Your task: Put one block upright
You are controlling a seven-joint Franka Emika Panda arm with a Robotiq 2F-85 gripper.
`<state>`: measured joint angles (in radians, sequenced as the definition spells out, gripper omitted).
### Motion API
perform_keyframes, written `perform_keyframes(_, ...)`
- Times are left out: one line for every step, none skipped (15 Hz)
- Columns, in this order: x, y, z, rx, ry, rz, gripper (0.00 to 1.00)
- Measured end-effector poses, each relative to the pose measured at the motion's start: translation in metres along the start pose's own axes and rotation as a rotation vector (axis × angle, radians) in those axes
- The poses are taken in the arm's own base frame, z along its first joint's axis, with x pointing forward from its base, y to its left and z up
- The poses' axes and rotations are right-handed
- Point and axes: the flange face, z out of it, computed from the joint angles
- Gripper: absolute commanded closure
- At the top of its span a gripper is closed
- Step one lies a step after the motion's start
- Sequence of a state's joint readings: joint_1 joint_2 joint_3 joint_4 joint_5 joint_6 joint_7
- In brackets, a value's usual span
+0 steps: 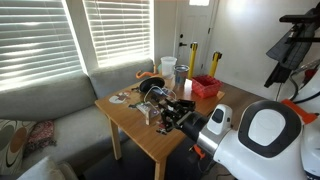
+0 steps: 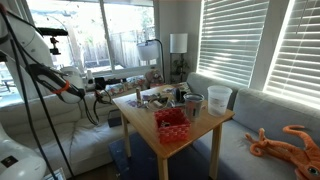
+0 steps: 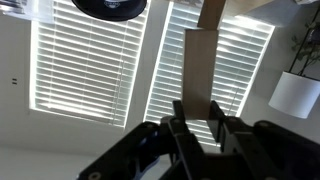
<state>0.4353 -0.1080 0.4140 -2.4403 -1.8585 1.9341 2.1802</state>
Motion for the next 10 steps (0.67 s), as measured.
perform_keyframes(-0.002,0.000,-0.001,0.008,0.007,0.013,0.93)
perform_keyframes(-0.005,0.001,-0.002,0.017,0.015,0.025,0.93)
perform_keyframes(-0.009,0.002,-0.003,0.029,0.025,0.039,0.93)
perform_keyframes(-0.013,0.003,-0.003,0.043,0.038,0.056,0.93)
perform_keyframes(-0.017,0.004,-0.004,0.057,0.050,0.072,0.93)
perform_keyframes(-0.020,0.006,-0.003,0.069,0.062,0.090,0.93)
perform_keyframes(-0.023,0.009,-0.002,0.077,0.076,0.107,0.93)
perform_keyframes(-0.026,0.011,0.000,0.081,0.087,0.123,0.93)
perform_keyframes(-0.029,0.014,0.002,0.081,0.095,0.137,0.93)
perform_keyframes(-0.031,0.017,0.004,0.080,0.100,0.150,0.93)
